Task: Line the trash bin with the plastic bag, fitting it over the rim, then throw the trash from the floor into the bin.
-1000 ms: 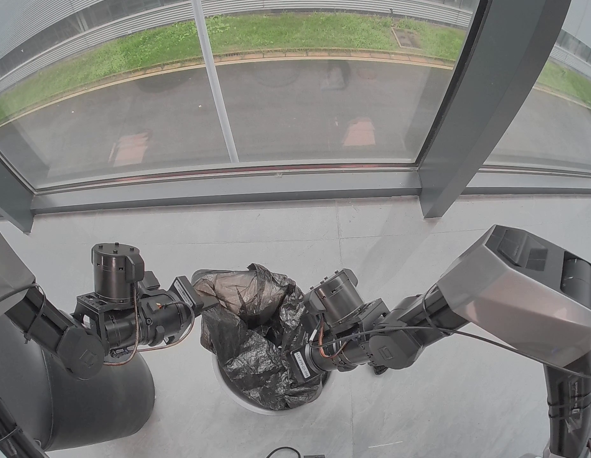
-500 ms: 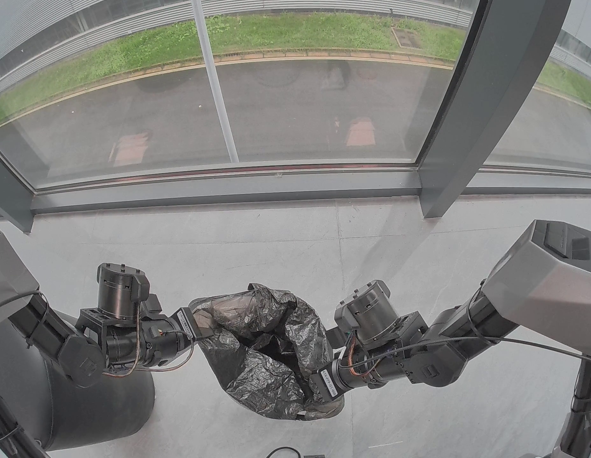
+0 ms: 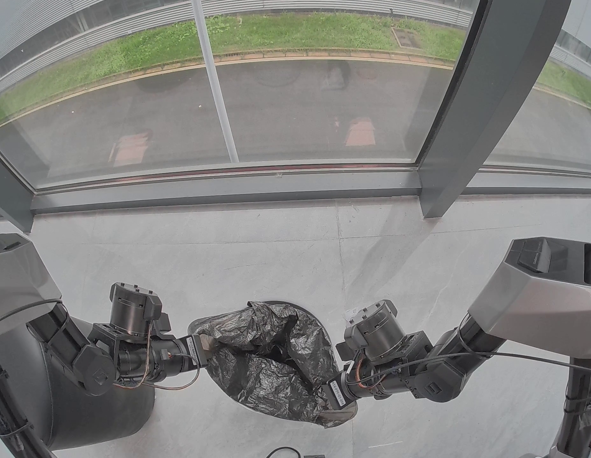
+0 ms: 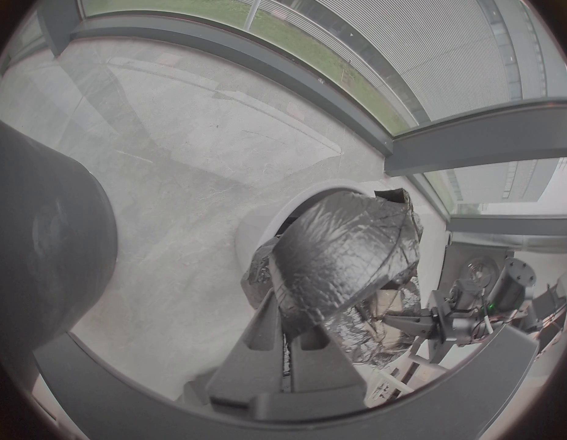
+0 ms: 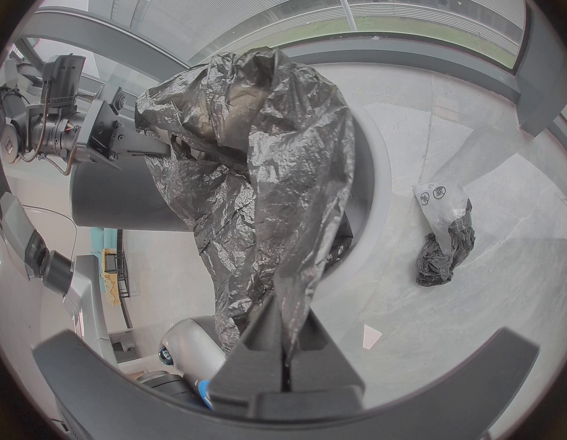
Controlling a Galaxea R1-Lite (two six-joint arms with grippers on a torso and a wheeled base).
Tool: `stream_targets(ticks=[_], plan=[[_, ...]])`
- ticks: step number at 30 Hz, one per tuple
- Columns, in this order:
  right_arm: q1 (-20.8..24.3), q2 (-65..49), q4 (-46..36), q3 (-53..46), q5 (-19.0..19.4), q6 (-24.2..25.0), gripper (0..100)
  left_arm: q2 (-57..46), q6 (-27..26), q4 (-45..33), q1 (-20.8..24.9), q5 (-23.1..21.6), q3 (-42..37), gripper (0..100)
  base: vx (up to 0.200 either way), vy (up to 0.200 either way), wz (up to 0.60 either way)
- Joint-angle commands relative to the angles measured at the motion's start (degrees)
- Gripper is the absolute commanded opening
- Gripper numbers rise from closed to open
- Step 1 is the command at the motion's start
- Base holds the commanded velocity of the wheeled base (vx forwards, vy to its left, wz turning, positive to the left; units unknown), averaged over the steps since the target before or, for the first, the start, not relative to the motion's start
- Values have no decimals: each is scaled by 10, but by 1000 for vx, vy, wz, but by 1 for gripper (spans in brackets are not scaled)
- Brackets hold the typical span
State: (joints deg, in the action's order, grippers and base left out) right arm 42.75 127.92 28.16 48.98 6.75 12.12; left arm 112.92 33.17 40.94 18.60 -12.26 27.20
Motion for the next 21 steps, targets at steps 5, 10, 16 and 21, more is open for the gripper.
stream_targets(ticks=[5, 10, 16, 21], plan=[[0, 3, 1, -11, -2, -2, 0, 14, -13, -4, 1, 8, -7, 0, 0, 0, 0], [0, 8, 3, -13, -33, -8, 0, 10, -15, -6, 1, 24, -14, 0, 0, 0, 0], [1, -14, -3, -23, -24, -10, 0, -20, -22, -29, 1, 36, -21, 0, 0, 0, 0], [6, -32, -19, -38, 2, -12, 0, -46, -23, -77, 1, 32, -17, 0, 0, 0, 0]])
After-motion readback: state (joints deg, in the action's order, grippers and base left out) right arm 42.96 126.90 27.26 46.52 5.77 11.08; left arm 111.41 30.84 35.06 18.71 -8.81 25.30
